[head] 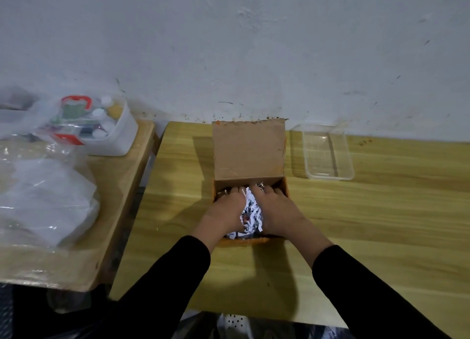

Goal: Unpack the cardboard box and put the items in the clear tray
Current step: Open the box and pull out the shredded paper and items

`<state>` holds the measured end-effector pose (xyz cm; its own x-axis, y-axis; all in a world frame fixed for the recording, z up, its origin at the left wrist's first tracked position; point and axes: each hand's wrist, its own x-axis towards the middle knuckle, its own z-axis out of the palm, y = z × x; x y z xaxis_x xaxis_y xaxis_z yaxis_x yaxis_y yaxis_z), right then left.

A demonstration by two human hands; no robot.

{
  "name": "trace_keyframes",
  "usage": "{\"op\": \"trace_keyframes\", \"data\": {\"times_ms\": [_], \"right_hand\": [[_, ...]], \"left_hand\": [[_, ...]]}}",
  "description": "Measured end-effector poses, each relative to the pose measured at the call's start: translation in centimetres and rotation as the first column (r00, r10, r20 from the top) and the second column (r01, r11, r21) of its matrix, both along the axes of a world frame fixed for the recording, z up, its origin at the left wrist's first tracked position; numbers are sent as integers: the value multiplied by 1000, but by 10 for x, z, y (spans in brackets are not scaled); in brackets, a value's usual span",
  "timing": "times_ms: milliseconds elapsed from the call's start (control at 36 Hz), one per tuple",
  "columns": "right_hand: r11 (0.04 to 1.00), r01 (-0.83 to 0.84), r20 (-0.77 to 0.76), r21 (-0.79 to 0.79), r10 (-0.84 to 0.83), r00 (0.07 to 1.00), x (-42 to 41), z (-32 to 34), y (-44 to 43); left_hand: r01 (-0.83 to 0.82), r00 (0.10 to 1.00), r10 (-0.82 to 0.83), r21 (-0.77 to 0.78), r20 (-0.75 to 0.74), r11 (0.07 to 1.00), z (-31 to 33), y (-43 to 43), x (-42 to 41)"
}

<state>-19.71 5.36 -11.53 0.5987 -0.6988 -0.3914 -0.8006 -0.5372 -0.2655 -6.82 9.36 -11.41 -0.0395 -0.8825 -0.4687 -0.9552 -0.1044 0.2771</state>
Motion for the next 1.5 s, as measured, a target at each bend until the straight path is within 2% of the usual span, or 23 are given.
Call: {"op": "trace_keyframes", "data": {"times_ms": [194, 361, 639, 750, 889, 1028, 1194, 1333, 1500], "right_hand": [[995, 87, 43, -41, -85, 995, 0, 6, 10], [995, 94, 53, -46, -92, 994, -2, 16, 13], [993, 114, 118, -44, -108, 987, -13, 76, -7], [990, 129, 126, -53, -122, 984, -41, 104, -24], [972, 221, 62, -77, -217, 974, -106, 120, -38], [933, 356, 47, -59, -354, 934, -193, 110, -36], [886, 464, 43, -11, -463, 885, -275, 71, -27], [846, 531, 71, 36, -533, 843, -300, 28, -17], [810, 574, 141, 117, -586, 798, -291, -3, -15]], "left_hand": [[-66, 998, 65, -88, -15, 994, -4, 4, -5], [-51, 998, 48, -105, -27, 993, 1, 4, -4], [26, 998, -34, -163, -49, 986, 59, -26, -2], [-6, 992, -13, -148, -129, 989, 89, -42, -27], [79, 978, -104, -139, -180, 987, 109, -64, -92], [213, 948, -239, -137, -212, 967, 105, -74, -179], [314, 915, -332, -112, -229, 943, 73, -72, -258], [333, 905, -344, -87, -250, 939, 42, -68, -282], [331, 907, -341, -83, -247, 940, 17, -68, -270]]}}
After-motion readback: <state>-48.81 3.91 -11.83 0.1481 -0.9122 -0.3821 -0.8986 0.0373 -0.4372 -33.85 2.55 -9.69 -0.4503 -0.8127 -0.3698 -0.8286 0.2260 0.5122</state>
